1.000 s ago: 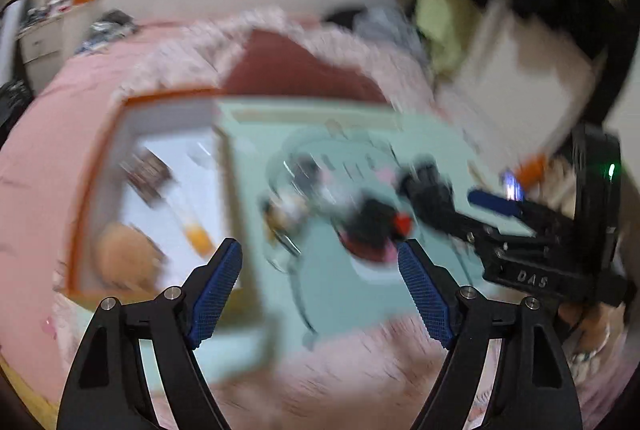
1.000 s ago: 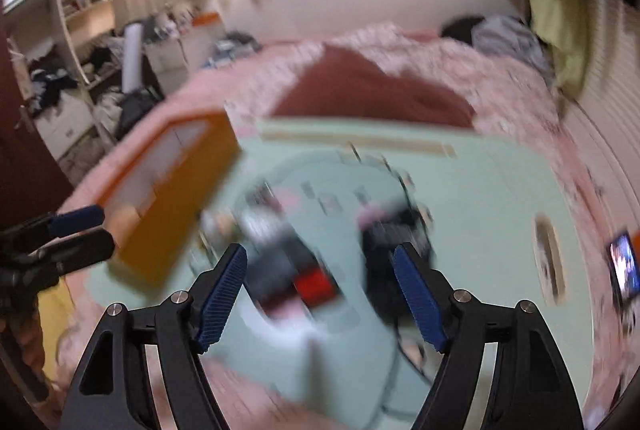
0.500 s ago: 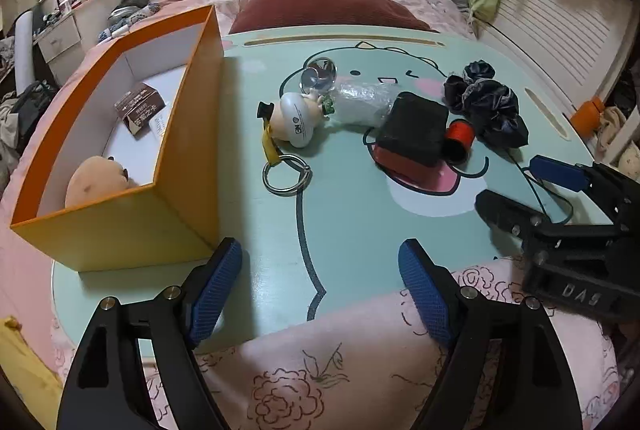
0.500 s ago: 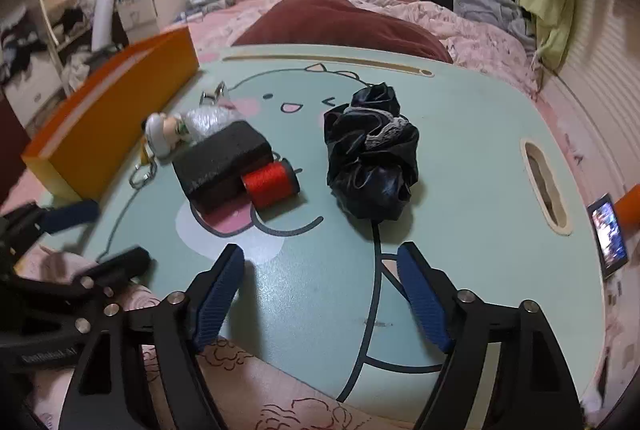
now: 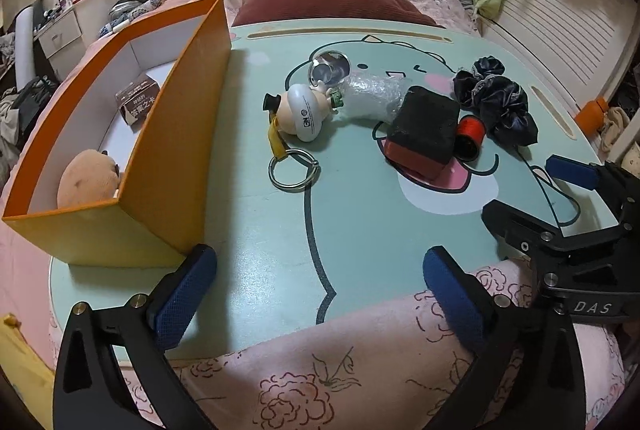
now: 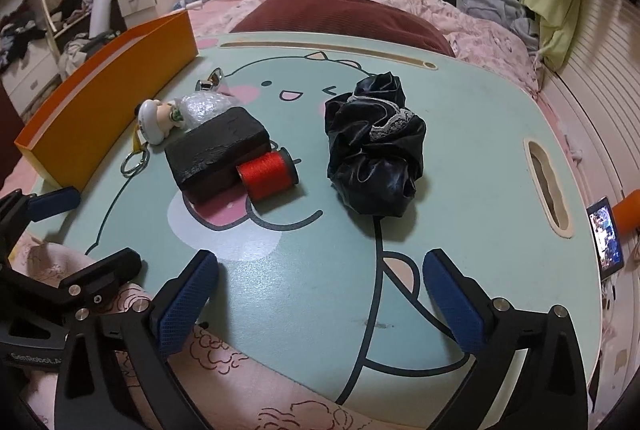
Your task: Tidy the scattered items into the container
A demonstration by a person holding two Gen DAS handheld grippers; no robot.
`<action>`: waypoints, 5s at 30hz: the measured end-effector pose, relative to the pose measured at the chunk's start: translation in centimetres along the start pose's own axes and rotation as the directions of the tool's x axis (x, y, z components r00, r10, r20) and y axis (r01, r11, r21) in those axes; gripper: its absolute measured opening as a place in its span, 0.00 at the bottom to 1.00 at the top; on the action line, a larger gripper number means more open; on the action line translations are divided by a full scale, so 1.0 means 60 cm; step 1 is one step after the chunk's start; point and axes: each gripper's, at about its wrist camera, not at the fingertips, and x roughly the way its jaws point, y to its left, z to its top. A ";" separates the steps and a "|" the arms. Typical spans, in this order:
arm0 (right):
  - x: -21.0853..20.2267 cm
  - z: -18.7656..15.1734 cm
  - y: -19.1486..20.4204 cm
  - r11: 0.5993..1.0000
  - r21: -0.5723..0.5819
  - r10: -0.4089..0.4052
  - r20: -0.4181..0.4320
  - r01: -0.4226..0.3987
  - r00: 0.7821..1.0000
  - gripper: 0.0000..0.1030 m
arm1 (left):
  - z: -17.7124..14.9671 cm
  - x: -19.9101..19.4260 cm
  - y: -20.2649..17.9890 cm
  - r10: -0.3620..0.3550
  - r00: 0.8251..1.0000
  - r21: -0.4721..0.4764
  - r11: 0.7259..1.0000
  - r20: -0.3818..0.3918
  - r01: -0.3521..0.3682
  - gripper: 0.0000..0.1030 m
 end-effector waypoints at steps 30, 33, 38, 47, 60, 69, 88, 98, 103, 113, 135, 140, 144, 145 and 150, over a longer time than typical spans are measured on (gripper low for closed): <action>-0.052 0.001 -0.063 0.978 0.168 0.084 0.216 -0.122 0.973 0.61 | -0.003 -0.045 -0.004 0.027 0.988 0.015 0.999 0.153 -0.029 1.00; -0.046 0.023 -0.071 0.976 0.187 0.069 0.214 -0.110 0.974 0.61 | -0.001 -0.040 -0.006 0.025 0.989 0.018 0.999 0.146 -0.027 1.00; -0.039 0.064 -0.083 0.969 0.225 0.047 0.231 -0.101 0.972 0.64 | -0.001 -0.041 -0.007 0.025 0.989 0.022 0.999 0.148 -0.028 1.00; 0.031 0.101 -0.069 0.978 0.204 0.031 0.089 -0.049 0.996 0.52 | -0.004 -0.041 -0.008 0.025 0.989 0.023 0.999 0.145 -0.029 1.00; -0.038 -0.015 -0.058 0.981 0.140 0.110 0.159 -0.133 0.981 0.31 | -0.004 -0.039 -0.009 0.026 0.991 0.024 0.999 0.134 -0.029 1.00; -0.028 -0.011 -0.045 0.995 0.101 -0.011 0.110 0.000 0.994 0.34 | -0.001 -0.038 -0.011 0.015 0.992 0.028 0.999 0.125 -0.018 1.00; -0.017 -0.010 -0.029 1.000 0.015 -0.004 0.115 0.002 0.993 0.51 | 0.000 -0.026 -0.014 0.001 0.995 0.031 0.999 0.097 -0.004 1.00; -0.029 -0.014 -0.051 0.995 0.097 -0.035 0.165 0.019 0.986 0.31 | 0.005 -0.035 -0.023 -0.019 0.992 0.058 0.998 0.121 0.012 0.96; -0.046 -0.017 -0.063 0.988 0.150 -0.074 0.224 0.041 0.972 0.30 | 0.034 -0.039 -0.039 -0.122 0.984 0.118 0.987 0.129 0.106 0.77; -0.039 -0.017 -0.079 0.984 0.180 -0.033 0.198 -0.003 0.980 0.31 | 0.115 0.028 -0.066 -0.182 0.982 0.163 0.972 0.057 0.171 0.52; -0.075 -0.013 -0.027 0.999 0.045 -0.005 0.272 -0.007 0.962 0.32 | 0.057 -0.094 0.011 -0.162 0.948 -0.024 0.984 0.275 0.175 0.39; -0.102 0.004 0.032 0.996 -0.062 0.073 0.292 -0.057 0.953 0.32 | -0.002 -0.081 0.023 -0.112 0.964 -0.066 0.989 0.243 0.132 0.39; -0.090 -0.005 0.069 0.990 -0.141 0.043 0.278 -0.003 0.960 0.32 | -0.010 -0.075 -0.004 -0.096 0.970 -0.005 0.995 0.222 0.100 0.39; -0.087 -0.008 0.070 0.989 -0.147 0.041 0.272 -0.001 0.961 0.32 | -0.012 -0.079 -0.007 -0.090 0.968 0.001 0.996 0.233 0.092 0.39; -0.084 -0.008 0.063 0.991 -0.131 0.044 0.271 -0.008 0.962 0.32 | -0.014 -0.078 -0.005 -0.084 0.969 0.003 0.996 0.231 0.085 0.39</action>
